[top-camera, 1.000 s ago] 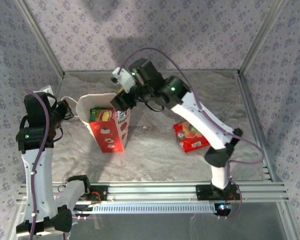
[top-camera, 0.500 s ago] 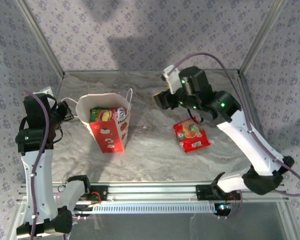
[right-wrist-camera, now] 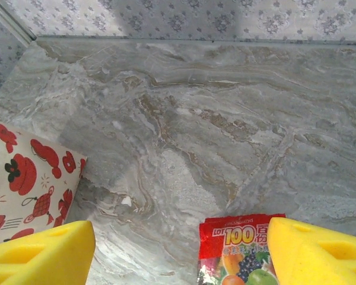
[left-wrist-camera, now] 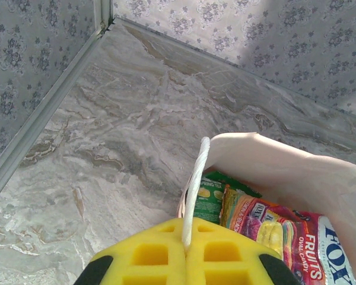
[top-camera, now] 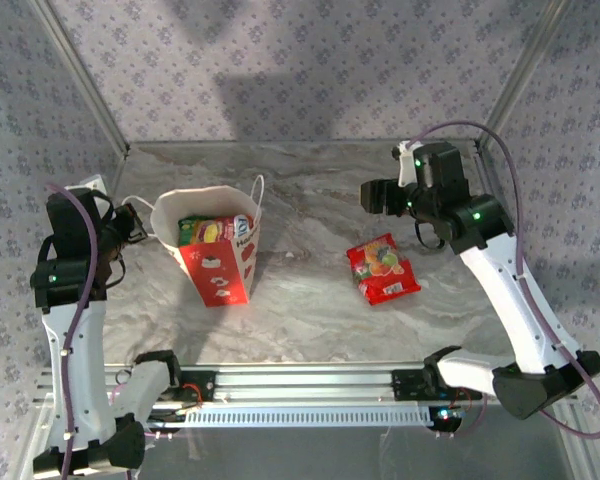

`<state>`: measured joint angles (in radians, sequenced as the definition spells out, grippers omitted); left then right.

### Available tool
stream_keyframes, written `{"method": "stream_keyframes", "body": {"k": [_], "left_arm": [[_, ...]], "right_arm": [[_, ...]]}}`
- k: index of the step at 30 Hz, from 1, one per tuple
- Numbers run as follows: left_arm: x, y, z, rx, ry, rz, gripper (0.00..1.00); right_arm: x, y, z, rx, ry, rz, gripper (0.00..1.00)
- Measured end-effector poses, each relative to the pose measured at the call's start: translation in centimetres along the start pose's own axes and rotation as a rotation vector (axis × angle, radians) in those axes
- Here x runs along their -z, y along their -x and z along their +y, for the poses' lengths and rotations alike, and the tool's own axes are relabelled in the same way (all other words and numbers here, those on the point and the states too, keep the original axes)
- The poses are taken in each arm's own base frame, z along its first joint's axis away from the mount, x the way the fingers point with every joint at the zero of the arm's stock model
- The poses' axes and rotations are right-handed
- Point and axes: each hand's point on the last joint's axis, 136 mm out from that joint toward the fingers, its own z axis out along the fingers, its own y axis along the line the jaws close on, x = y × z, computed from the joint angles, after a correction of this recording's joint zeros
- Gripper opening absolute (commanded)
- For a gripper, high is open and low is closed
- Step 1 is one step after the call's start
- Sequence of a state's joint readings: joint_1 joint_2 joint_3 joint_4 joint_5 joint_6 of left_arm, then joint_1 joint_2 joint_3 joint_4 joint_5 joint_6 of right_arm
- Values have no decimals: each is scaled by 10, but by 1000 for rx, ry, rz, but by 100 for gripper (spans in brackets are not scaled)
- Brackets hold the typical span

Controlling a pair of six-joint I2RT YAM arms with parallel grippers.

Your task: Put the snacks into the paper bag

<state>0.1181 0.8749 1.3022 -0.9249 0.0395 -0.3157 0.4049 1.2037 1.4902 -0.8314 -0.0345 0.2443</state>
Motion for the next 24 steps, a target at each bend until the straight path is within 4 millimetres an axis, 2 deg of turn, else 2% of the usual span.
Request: {"method": "stream_keyframes", "body": {"k": [5,11,18,24], "left_arm": [[0,0,0,0,0,0,0],[0,0,0,3,-1,1,0],[0,-1,-3,10,-15,6,0],[0,-1,-3,10,-15,6,0]], "right_arm": [[-7,-9,-17,-61,-28,29,81],[-19,-34,-42,-133,-64,103,84],[-21,-55,-64,-213,-88,144,88],[-25,-83,-81,-274,-115,205,90]]}}
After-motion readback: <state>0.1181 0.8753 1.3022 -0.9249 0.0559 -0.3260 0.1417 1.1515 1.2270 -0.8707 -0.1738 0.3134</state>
